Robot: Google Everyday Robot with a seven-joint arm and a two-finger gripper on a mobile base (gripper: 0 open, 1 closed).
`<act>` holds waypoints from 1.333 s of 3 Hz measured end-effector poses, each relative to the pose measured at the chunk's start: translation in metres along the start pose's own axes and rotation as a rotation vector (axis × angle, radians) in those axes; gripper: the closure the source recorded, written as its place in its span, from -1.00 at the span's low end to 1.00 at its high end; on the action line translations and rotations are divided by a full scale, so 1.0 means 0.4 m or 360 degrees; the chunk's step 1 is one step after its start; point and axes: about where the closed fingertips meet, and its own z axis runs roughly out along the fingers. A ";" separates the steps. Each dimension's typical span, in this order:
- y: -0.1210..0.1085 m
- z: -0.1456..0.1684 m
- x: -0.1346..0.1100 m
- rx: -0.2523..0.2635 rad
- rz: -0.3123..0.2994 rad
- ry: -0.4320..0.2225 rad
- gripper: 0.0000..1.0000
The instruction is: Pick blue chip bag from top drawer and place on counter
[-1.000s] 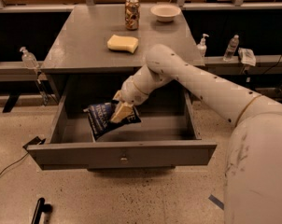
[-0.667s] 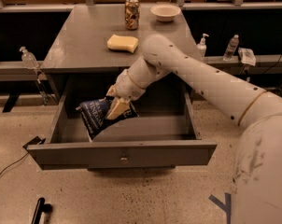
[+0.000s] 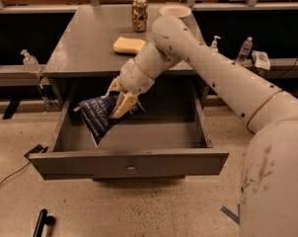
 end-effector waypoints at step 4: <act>-0.111 -0.335 -0.122 0.0689 -0.0125 0.0212 1.00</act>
Offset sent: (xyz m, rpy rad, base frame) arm 0.0456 -0.0397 0.1446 0.1366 -0.2872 -0.1923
